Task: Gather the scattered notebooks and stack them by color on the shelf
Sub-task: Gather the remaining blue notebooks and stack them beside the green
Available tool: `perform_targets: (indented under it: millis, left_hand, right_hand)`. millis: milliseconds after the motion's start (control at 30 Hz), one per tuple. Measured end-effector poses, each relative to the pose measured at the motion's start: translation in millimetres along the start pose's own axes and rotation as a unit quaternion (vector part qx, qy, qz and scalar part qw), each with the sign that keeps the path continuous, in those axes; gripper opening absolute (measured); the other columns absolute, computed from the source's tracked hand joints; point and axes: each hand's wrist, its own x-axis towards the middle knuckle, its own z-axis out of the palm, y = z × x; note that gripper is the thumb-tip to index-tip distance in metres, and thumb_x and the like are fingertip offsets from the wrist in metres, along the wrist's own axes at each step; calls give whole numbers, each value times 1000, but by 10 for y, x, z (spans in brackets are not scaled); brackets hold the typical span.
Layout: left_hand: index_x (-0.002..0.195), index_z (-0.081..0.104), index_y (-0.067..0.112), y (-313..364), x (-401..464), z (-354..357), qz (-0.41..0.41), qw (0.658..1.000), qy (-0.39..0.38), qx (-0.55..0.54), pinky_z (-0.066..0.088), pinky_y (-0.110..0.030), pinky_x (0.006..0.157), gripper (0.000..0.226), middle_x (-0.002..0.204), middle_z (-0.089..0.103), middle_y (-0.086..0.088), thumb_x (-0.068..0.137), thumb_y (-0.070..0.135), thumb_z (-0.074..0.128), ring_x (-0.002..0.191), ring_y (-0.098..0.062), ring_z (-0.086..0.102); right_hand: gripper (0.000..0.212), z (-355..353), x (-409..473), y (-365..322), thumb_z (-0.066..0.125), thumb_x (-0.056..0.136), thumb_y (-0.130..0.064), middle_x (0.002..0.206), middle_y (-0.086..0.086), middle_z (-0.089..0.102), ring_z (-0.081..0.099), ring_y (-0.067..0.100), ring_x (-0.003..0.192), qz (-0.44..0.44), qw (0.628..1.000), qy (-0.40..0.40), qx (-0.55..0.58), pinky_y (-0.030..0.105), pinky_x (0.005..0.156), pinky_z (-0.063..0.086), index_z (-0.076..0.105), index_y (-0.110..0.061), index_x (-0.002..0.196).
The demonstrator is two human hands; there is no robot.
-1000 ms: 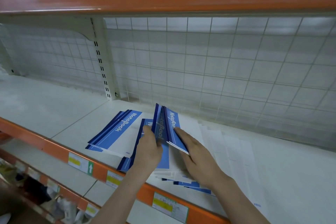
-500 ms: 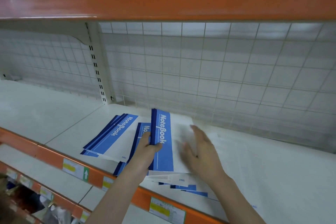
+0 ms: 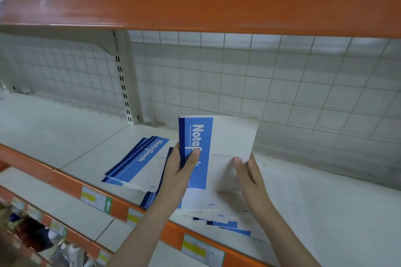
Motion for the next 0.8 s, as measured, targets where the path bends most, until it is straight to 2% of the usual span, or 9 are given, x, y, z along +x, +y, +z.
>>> perform_targets:
  millis: [67,200,267,367,467,533,633,700,800]
  left_hand:
    - [119,53,29,-72,-41,23,-4,1000,-4,18,51,-31,91,30,109,66,7,90,37,58,106,-13,63]
    - [130,40,35,-227,-129,10,-48,998,12,44,44,-17,92,36,119,59,16,96,27,48,107,8,55]
    - [131,35,34,-254,-138,-1,-61,996,20,61,44,-10,86,36,117,56,19,99,20,44,103,12,54]
    - [132,37,30,-199,-113,-11,-69,994,24,78,43,-15,88,36,114,56,16,100,14,43,104,3,55]
    - [120,45,34,-83,-74,1,-93,993,-27,65,46,-23,91,35,112,59,12,99,5,44,104,-3,58]
    - [113,47,32,-3,-67,59,-124,987,-57,85,46,-23,85,33,109,60,7,98,3,42,98,-10,58]
    - [97,49,19,39,-93,206,-169,972,-45,156,39,-25,61,16,88,54,-5,96,5,41,74,-19,49]
    - [92,49,15,26,-142,325,-220,962,-28,163,36,-26,59,8,84,50,-7,96,12,42,72,-19,47]
    - [86,47,21,-6,-254,528,-268,950,-28,157,42,-30,65,15,87,55,-8,99,23,39,77,-22,54]
  right_hand:
    - [29,-20,-5,23,40,96,-36,114,-35,59,52,-17,107,8,1000,-5,14,-3,77,39,48,-37,124]
    - [26,13,-38,37,35,102,-21,111,-38,58,50,-20,106,5,1000,-21,-20,-4,80,36,46,-35,121]
    - [23,44,-43,51,35,102,-20,107,-30,62,53,-18,100,0,999,-17,-49,-1,78,40,47,-32,117]
    - [13,53,4,20,37,102,-20,83,-15,55,54,-2,75,11,992,20,-122,5,64,41,47,-27,96]
    - [27,9,31,-6,37,101,-18,64,-7,41,37,6,55,27,982,71,-172,11,50,34,34,-22,75]
    - [23,-61,8,-2,34,101,-20,64,-4,42,37,7,55,67,974,77,-204,16,49,32,33,-16,79]
    - [17,-197,-89,12,29,102,-23,83,-3,52,46,6,69,175,951,31,-255,19,56,34,41,-12,99]
    - [21,-314,-156,-4,28,102,-23,96,1,51,46,6,75,213,937,18,-276,22,60,33,43,-10,107]
    - [22,-518,-251,-69,29,100,-22,97,2,51,47,8,74,233,932,36,-275,22,58,34,44,-8,108]
